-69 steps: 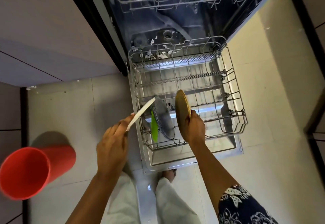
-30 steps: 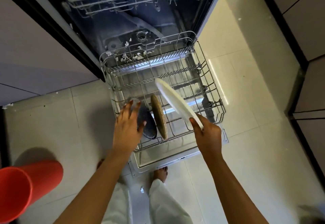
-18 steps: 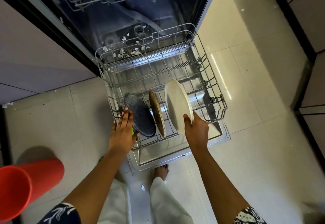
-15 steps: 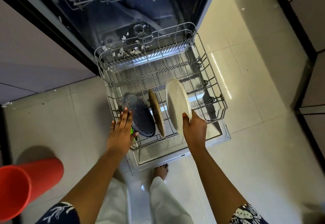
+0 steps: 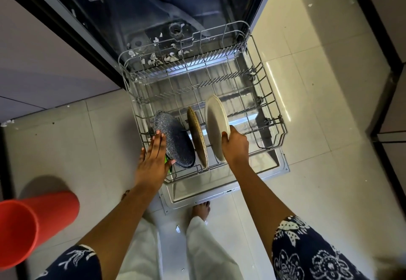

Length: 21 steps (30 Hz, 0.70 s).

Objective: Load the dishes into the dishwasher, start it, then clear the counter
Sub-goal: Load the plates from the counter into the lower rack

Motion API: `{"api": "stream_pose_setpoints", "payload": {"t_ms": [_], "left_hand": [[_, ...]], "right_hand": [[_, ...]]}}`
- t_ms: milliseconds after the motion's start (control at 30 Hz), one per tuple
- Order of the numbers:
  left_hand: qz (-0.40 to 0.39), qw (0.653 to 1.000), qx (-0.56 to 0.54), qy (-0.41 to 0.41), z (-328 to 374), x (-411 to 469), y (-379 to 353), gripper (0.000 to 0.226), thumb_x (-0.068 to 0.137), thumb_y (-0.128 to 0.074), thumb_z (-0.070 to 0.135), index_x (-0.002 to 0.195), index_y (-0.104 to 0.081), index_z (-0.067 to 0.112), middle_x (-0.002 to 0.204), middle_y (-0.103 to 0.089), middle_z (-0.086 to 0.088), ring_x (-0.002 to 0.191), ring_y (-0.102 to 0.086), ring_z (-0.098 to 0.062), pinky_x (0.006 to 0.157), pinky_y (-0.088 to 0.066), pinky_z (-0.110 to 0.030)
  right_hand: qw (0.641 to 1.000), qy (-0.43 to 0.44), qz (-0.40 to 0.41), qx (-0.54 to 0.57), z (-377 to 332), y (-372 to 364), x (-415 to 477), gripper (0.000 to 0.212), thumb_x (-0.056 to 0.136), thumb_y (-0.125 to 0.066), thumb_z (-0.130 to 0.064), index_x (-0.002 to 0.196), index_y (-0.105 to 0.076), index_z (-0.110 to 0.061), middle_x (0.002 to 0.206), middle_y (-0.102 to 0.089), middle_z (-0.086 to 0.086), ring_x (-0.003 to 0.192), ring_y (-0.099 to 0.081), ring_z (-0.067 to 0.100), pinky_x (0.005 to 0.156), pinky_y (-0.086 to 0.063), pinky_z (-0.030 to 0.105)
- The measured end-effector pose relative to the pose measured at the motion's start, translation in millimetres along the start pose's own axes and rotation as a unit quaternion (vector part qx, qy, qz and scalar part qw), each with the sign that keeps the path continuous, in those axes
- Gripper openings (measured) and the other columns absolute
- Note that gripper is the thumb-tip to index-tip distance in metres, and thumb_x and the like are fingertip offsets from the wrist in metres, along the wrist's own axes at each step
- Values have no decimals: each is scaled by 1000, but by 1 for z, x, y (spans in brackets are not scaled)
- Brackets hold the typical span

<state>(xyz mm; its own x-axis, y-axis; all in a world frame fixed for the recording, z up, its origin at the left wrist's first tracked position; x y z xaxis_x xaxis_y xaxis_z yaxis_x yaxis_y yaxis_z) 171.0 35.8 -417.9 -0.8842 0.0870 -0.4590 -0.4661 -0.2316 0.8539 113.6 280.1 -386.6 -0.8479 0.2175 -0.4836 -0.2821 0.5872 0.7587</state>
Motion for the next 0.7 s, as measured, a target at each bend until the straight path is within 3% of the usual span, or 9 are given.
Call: {"api": "stream_pose_setpoints", "payload": {"t_ms": [233,433,567,700], "left_hand": [[2,1000,1,0,-1,0,-5,85,93,-36,53,146,21,17,154,28,1,142,15,-18,115,1,-40],[13,1000,1,-6,-1,-1,-6,86,91,-37,55,148,15,16,155,23,0,142,12,-18,115,-2,-42],[24,1000,5,-12,-2,0,-5,85,91,-37,55,150,10,15,157,19,0,143,9,-18,114,-5,-42],[13,1000,7,-6,-2,-1,-5,84,93,-37,54,149,14,17,155,23,1,141,12,-15,115,-6,-44]], "right_hand": [[993,0,-116,-36,4,-40,15,25,95,-46,-19,115,-53,-7,108,-64,18,97,-61,34,80,-49,37],[989,-85,-114,29,41,-33,29,36,93,-51,-23,123,-53,-2,118,-61,21,107,-58,36,85,-47,36],[984,-109,-144,0,55,-36,22,39,93,-54,-22,123,-51,2,121,-59,20,111,-56,35,90,-46,35],[987,-106,-122,-18,49,-39,21,39,91,-54,-26,123,-49,-3,119,-60,18,108,-58,35,88,-48,37]]}}
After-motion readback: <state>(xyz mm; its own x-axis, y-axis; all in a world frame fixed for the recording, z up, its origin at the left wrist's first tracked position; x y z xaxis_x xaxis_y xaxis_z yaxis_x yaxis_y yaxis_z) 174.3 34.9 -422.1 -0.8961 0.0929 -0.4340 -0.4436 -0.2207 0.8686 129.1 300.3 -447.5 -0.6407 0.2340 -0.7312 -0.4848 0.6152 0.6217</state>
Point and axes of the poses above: each hand's wrist, its own x-axis towards the middle knuckle, its own y-axis out of the back of the hand, z = x × y, the point moved 10 cm from there along x, towards the middle knuckle
